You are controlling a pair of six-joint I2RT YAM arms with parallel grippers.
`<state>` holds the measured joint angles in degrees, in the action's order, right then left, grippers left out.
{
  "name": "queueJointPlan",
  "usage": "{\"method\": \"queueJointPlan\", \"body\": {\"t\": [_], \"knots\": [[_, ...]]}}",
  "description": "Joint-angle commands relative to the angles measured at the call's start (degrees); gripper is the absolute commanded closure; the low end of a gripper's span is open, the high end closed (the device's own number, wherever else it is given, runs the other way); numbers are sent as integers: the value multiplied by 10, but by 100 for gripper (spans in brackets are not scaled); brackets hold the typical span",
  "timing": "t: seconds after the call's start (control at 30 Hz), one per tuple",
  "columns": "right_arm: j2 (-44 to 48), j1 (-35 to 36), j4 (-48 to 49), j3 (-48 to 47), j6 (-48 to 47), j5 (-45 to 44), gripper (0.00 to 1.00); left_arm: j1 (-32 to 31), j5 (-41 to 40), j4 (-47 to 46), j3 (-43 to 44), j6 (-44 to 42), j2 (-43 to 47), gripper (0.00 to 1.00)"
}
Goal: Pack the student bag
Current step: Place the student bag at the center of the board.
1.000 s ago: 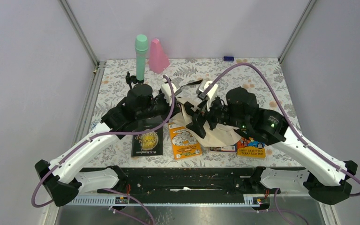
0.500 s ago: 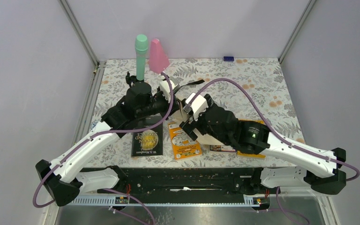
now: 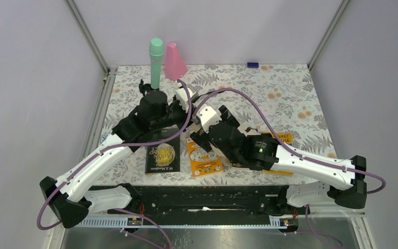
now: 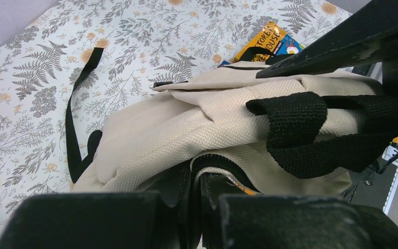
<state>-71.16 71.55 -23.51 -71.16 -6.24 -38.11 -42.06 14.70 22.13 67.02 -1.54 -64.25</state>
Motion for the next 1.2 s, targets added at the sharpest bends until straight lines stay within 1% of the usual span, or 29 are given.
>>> {"method": "queueJointPlan", "body": {"t": [0.0, 0.07, 0.1, 0.13, 0.2, 0.23, 0.3, 0.33, 0.37, 0.4, 0.43, 0.47, 0.53, 0.6, 0.67, 0.77, 0.9, 0.97, 1.07, 1.13, 1.17], "knots": [[-15, -2, 11, 8, 13, -97, 2, 3, -1, -77, 4, 12, 16, 100], [-16, -18, 3, 13, 24, -95, 9, 5, -3, -82, 1, 12, 22, 100], [-15, -28, -3, 12, 33, -89, 15, 6, -4, -84, 0, 12, 25, 100], [-13, -40, -10, 12, 41, -84, 23, 6, -5, -87, -3, 11, 28, 100], [-1, -62, -13, 12, 52, -65, 51, 7, -8, -91, -7, 8, 35, 100], [9, -72, -13, 11, 56, -53, 63, 7, -10, -92, -9, 7, 39, 100], [24, -89, -13, 2, 59, -35, 78, 7, -20, -97, -12, 5, 45, 99], [27, -96, -13, -5, 59, -30, 81, 7, -23, -98, -12, 4, 49, 94], [30, -107, -16, -14, 59, -26, 86, 7, -28, -99, -15, -3, 54, 82], [29, -121, -24, -27, 59, -24, 91, 7, -32, -102, -18, -9, 61, 56], [27, -138, -39, -41, 75, -21, 97, 7, -32, -107, -25, -19, 72, 40], [24, -159, -51, -55, 81, -19, 100, 7, -32, -118, -35, -29, 85, 28], [19, -207, -66, -84, 88, -11, 100, 7, -34, -152, -62, -42, 125, 12], [17, -241, -68, -114, 86, -3, 100, 8, -34, -183, -85, -49, 155, 2], [12, -271, -68, -149, 90, 6, 100, 10, -34, -196, -92, -52, 174, 1], [3, -299, -67, -214, 118, 15, 100, 16, -49, -180, -79, -49, 176, 1], [3, -308, -56, -262, 202, 47, 100, 26, -69, -163, -62, -38, 171, 1], [17, -308, -29, -254, 272, 73, 100, 31, -69, -162, -58, -31, 174, 1], [49, -308, 36, -202, 368, 129, 100, 39, -70, -162, -55, -18, 178, 1], [70, -308, 61, -166, 440, 134, 100, 44, -75, -162, -52, -11, 179, 1], [79, -308, 74, -146, 456, 134, 100, 45, -76, -161, -51, -7, 179, 1]]}}
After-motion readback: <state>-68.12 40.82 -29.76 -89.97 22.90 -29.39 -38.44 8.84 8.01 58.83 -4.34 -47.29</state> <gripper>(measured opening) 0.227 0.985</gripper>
